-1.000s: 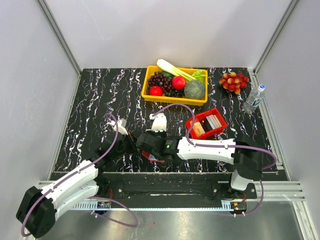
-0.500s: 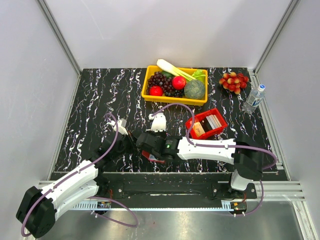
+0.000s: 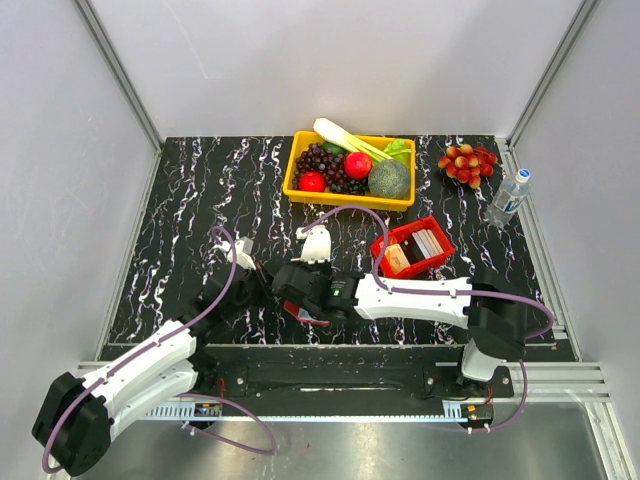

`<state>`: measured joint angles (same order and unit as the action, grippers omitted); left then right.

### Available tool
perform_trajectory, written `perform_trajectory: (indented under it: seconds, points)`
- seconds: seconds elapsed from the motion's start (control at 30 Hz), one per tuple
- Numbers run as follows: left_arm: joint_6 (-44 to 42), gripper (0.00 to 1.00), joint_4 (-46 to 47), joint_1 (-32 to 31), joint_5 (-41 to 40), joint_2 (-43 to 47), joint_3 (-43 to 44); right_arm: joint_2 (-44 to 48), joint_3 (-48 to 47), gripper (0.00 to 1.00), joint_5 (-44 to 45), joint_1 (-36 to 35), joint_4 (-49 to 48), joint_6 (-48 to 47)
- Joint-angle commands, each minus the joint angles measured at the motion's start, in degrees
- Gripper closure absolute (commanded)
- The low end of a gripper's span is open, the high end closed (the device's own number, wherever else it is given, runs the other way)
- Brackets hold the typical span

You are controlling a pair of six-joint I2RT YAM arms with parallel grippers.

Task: Put the credit cards into the card holder
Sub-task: Insert the credit card into the card holder.

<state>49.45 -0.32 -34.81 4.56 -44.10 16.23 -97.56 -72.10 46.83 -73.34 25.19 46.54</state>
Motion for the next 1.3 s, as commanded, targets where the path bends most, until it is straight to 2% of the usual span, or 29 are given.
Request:
perform_trajectory:
  seconds: [0.0,0.57,0.77,1.03,1.13,1.27]
  points:
    - [-0.8,1.0,2.8,0.0,-0.3,-0.3,1.3,2.2,-2.0,1.0,0.6,0.0,-1.2,0.6]
    - [-0.5,1.0,2.7,0.0,-0.9,0.0,0.6,0.7,-0.1,1.0,-0.5,0.0,-2.3,4.7]
    - [2.2,1.0,-4.1,0.0,-7.7,-2.7,0.3,-1.2,1.3,1.0,-4.3,1.0,-5.9,4.4]
    - [4.3,1.0,-7.4,0.0,-12.9,-6.0,-0.5,-1.2,5.0,1.0,-14.1,6.2,-12.3,4.2]
    - [4.3,1.0,-7.8,0.0,-13.8,-6.6,-0.7,2.7,10.8,1.0,-17.4,8.2,-16.8,4.9]
    - [4.4,1.0,-6.8,0.0,-13.8,-8.0,-1.2,8.1,21.1,1.0,-27.3,12.3,-28.3,6.3]
